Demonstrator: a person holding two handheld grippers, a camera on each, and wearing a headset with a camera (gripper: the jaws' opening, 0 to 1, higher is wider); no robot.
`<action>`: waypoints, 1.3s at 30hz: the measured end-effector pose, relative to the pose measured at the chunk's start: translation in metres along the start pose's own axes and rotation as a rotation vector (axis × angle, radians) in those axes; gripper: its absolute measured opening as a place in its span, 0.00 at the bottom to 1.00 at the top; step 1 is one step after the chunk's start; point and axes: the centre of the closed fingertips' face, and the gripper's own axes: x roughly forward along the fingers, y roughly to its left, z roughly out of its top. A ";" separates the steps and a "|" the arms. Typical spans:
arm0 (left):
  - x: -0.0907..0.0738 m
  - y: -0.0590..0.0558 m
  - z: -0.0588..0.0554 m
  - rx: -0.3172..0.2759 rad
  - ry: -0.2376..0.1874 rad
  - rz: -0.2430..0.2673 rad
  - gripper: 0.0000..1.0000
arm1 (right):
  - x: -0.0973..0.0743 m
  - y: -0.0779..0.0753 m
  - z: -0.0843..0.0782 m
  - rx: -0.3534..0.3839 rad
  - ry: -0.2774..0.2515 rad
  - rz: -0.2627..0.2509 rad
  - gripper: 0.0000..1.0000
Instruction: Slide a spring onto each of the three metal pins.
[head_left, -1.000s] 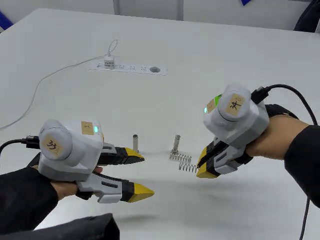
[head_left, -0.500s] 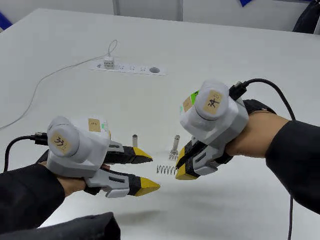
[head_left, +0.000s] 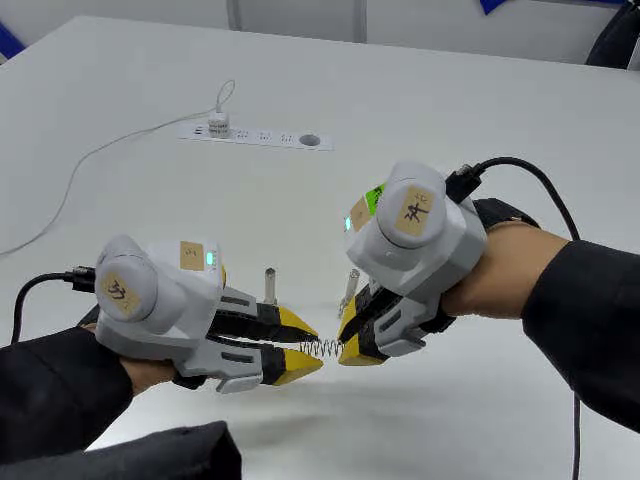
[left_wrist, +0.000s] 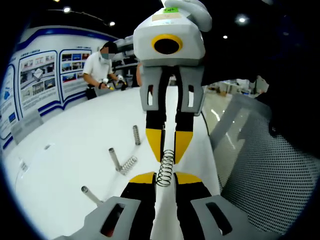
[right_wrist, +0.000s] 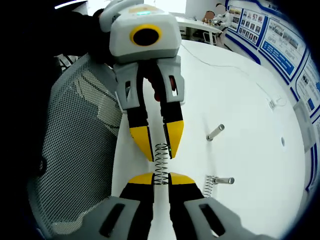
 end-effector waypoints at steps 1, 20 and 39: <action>0.000 0.000 0.000 0.003 0.002 -0.001 0.13 | 0.000 0.000 0.000 -0.003 0.000 0.001 0.11; -0.002 -0.006 0.005 0.016 -0.017 -0.030 0.10 | 0.004 0.002 -0.007 0.029 -0.012 0.014 0.14; 0.000 -0.006 0.001 0.005 -0.005 -0.024 0.10 | -0.013 0.004 0.023 0.001 -0.079 -0.005 0.12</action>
